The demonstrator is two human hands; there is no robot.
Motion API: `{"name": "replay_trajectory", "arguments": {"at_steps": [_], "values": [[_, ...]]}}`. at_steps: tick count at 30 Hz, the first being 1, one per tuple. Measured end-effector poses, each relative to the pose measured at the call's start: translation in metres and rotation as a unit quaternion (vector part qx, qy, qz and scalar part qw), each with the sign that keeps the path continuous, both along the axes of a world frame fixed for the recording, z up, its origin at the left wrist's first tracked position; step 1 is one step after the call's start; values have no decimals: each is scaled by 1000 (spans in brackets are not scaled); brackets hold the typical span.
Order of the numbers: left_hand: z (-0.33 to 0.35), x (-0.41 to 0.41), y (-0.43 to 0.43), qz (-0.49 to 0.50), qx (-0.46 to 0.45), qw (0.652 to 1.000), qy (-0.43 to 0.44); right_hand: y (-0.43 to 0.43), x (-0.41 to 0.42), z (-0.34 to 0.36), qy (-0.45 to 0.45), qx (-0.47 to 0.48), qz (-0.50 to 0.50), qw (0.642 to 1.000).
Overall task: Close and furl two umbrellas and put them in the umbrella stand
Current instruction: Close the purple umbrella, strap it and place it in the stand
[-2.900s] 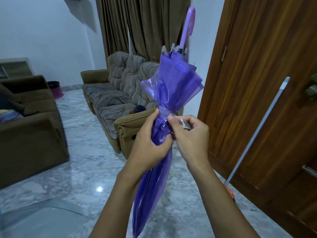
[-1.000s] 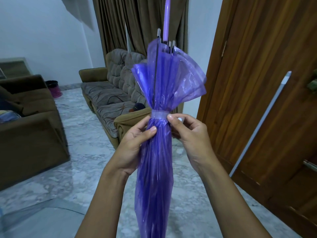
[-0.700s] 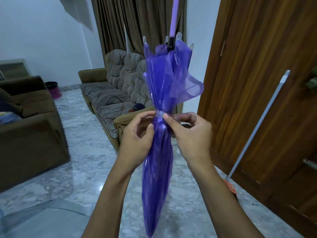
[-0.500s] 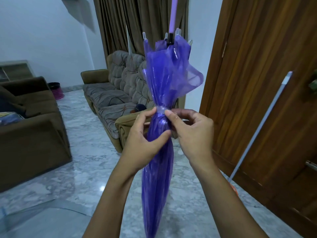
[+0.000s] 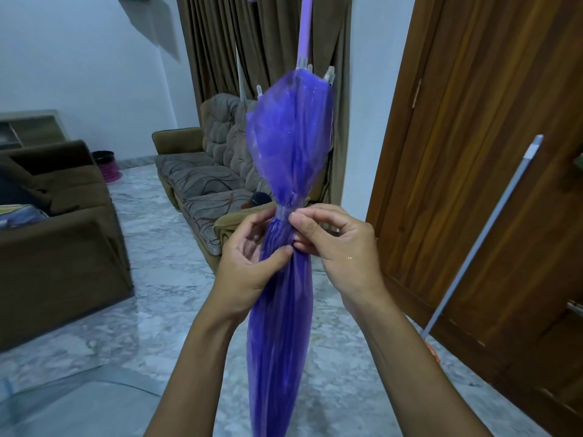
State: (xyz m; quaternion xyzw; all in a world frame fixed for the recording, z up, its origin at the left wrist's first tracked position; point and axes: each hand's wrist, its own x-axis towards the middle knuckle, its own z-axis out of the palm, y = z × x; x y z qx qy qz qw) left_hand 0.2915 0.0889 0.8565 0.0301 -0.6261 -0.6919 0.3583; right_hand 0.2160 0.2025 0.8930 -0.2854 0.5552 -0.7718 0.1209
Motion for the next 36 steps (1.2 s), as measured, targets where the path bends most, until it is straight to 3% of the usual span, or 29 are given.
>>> {"name": "replay_trajectory", "arguments": {"at_steps": [9,19,36], "values": [[-8,-3,-2,-52,68,996,16,0,0,0,-173,-43,88,980],[-8,-6,-2,-63,62,996,10,5,-11,0,-182,-35,105,977],[-5,-1,6,-59,41,997,-21,13,-25,-4,-292,-11,178,939]]}}
